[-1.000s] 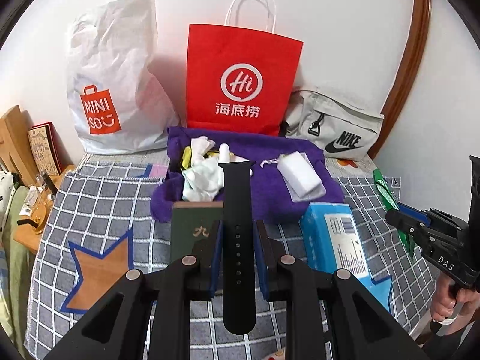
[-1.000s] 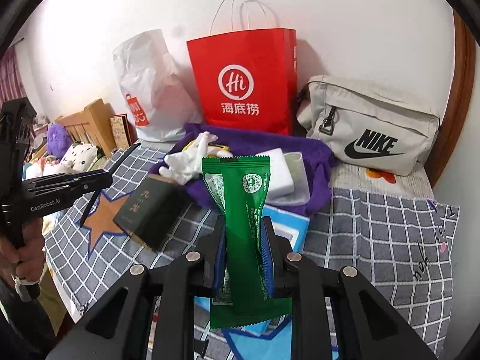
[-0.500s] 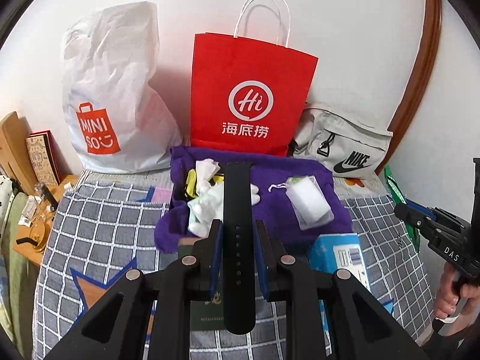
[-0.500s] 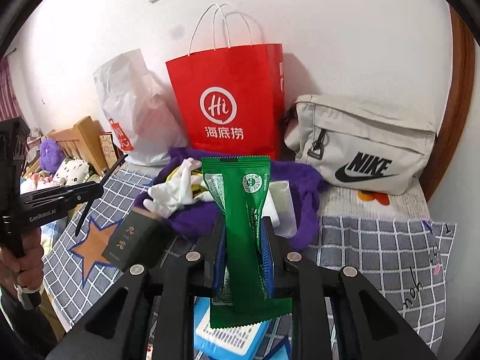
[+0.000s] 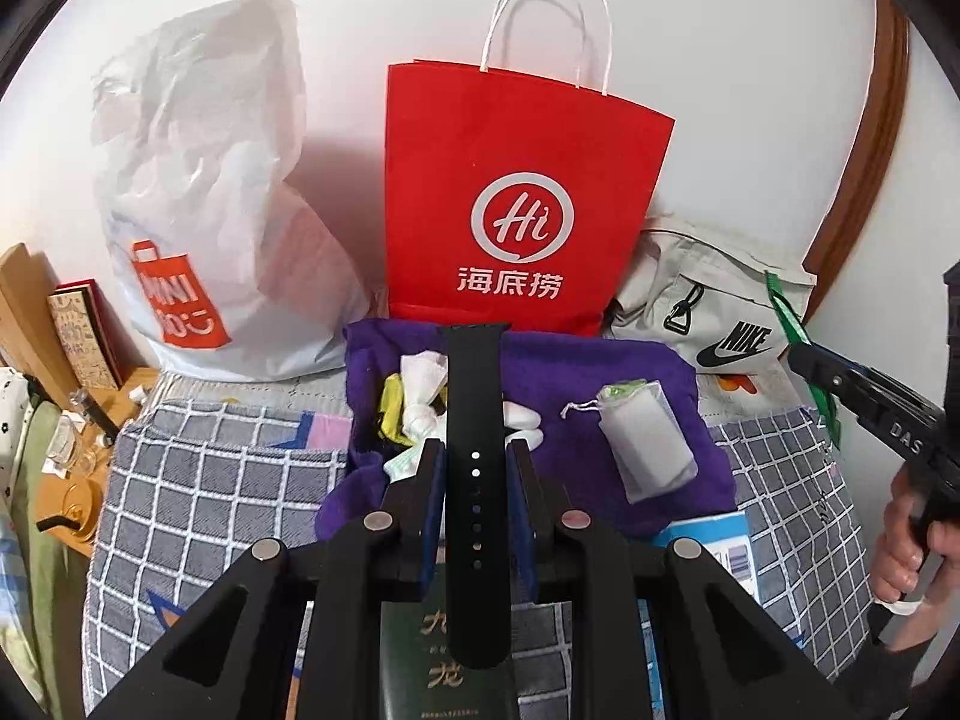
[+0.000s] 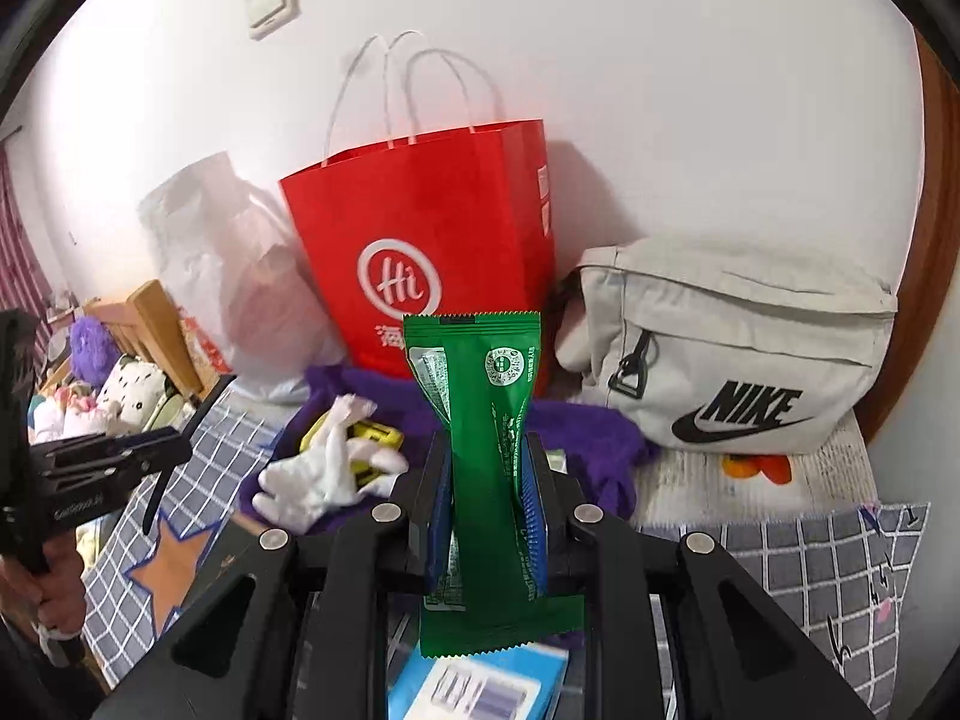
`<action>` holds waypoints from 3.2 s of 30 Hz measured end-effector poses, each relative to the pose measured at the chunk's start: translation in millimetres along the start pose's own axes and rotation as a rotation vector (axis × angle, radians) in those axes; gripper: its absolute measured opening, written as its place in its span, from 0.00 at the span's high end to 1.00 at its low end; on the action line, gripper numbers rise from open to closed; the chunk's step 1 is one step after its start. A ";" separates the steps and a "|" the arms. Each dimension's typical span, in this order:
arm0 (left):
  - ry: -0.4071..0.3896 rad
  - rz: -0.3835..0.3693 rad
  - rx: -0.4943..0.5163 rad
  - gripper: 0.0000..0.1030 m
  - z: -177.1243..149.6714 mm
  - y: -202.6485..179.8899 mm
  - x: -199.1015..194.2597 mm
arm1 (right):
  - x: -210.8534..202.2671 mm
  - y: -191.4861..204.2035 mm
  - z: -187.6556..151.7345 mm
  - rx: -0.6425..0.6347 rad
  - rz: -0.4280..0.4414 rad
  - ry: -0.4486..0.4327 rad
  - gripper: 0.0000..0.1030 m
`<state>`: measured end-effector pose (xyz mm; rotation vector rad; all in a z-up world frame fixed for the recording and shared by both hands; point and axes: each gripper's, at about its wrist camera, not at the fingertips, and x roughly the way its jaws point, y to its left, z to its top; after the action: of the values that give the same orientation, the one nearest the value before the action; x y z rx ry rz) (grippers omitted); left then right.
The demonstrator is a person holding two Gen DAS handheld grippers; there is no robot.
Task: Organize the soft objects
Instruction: 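Lower the strap onto the towel with the left tool while the right tool lowers the green packet, then open the left tool to release the strap while the right tool releases the green packet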
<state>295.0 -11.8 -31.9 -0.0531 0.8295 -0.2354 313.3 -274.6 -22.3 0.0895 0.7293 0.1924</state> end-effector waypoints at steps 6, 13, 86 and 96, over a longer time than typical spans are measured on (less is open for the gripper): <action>0.016 -0.017 0.013 0.81 13.7 -2.1 25.6 | 24.3 -3.6 -2.2 0.000 -0.010 0.048 0.79; 0.048 -0.054 0.027 0.81 21.4 -3.8 59.7 | 47.5 -11.7 -5.7 0.014 -0.020 0.106 0.79; 0.060 0.065 0.024 0.63 -4.0 -8.6 25.8 | 11.8 21.8 -67.2 0.014 0.013 0.227 0.42; 0.059 0.064 0.011 0.63 -70.7 -18.4 -42.7 | -67.3 39.2 -149.8 0.006 0.070 0.223 0.42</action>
<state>211.8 -16.8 -46.1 -0.0094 0.8875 -0.1819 158.4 -247.9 -83.8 0.1004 0.9493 0.2695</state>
